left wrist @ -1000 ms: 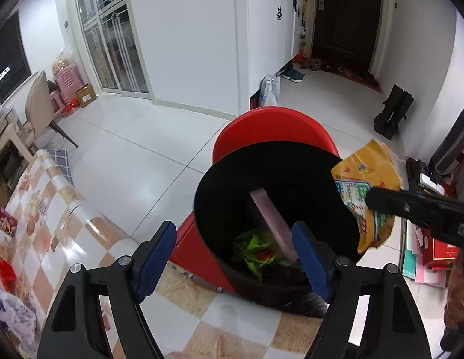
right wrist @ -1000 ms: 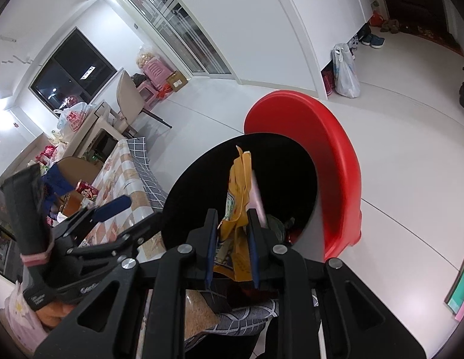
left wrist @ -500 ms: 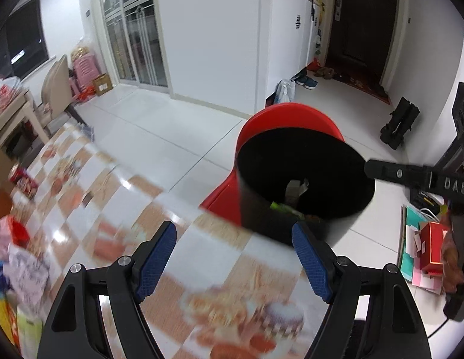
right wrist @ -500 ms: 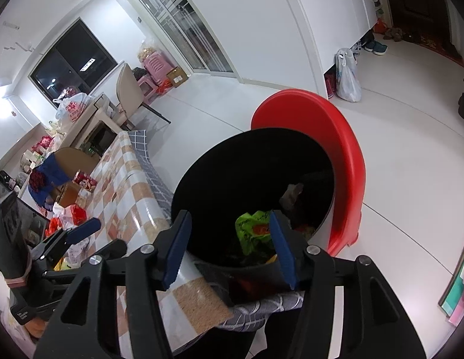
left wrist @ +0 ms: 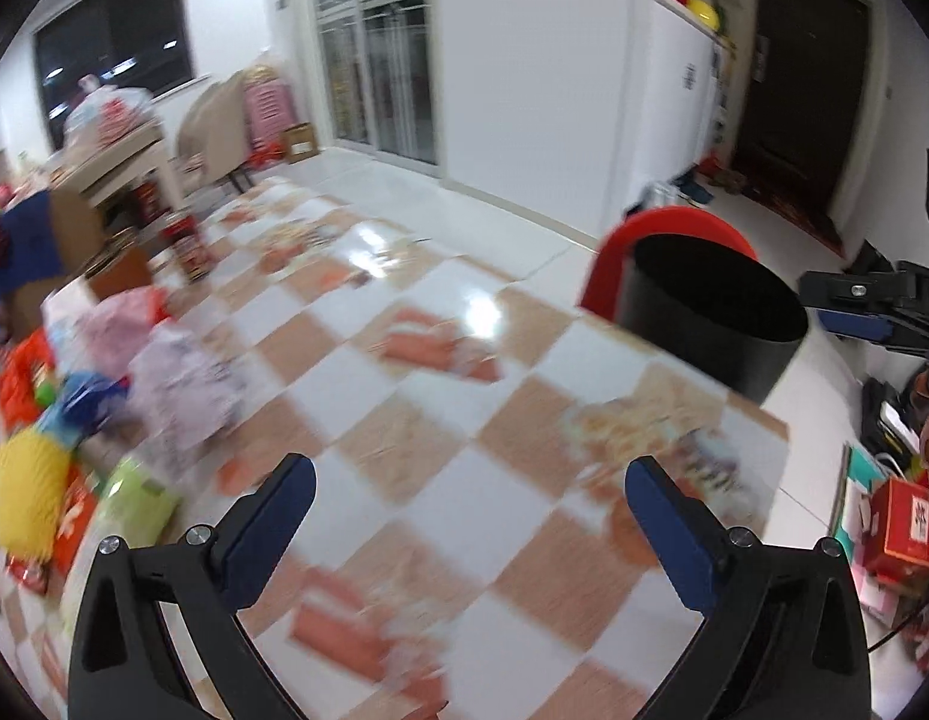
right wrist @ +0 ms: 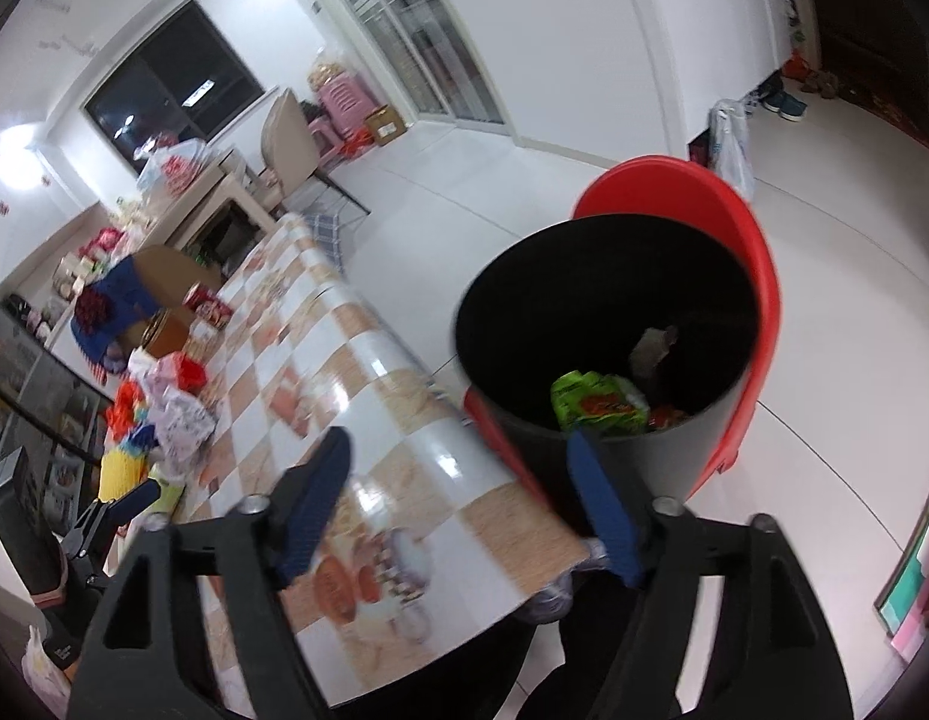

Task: Collect trash
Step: 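Move both grippers back over the cluttered table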

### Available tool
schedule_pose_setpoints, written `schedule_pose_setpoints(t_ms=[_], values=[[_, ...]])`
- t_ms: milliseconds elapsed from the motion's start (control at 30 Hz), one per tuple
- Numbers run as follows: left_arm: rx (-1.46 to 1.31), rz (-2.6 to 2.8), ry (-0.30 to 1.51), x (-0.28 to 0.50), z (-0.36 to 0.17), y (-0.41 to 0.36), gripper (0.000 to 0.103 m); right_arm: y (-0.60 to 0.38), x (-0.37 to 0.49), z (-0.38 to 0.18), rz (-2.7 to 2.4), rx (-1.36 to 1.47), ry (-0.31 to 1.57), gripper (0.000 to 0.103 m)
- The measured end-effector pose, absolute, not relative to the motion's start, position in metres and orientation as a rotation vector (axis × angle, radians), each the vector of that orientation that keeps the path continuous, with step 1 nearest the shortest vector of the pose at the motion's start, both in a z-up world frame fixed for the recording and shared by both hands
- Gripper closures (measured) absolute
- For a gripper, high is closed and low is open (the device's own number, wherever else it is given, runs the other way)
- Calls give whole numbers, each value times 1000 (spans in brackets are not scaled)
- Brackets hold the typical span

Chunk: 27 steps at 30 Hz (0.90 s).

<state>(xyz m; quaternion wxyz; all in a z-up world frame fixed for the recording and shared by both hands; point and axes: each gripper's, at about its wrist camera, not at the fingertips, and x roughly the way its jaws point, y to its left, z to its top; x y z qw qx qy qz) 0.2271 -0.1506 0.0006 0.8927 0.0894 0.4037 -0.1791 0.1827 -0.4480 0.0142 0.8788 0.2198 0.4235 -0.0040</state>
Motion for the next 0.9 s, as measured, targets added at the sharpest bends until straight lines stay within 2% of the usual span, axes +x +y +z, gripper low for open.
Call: schedule_pose_setpoints(t_ms=[67, 400, 733, 900], values=[[171, -323, 827, 226, 1, -126, 0, -429, 184, 17, 1, 439, 884, 1], [25, -104, 823, 232, 0, 4, 0, -311, 205, 15, 185, 337, 984, 1], [-288, 96, 841, 259, -15, 156, 0, -183, 229, -10, 388, 310, 1108, 1], [-346, 137, 834, 290, -22, 195, 0, -138, 240, -23, 450, 319, 1156, 1]])
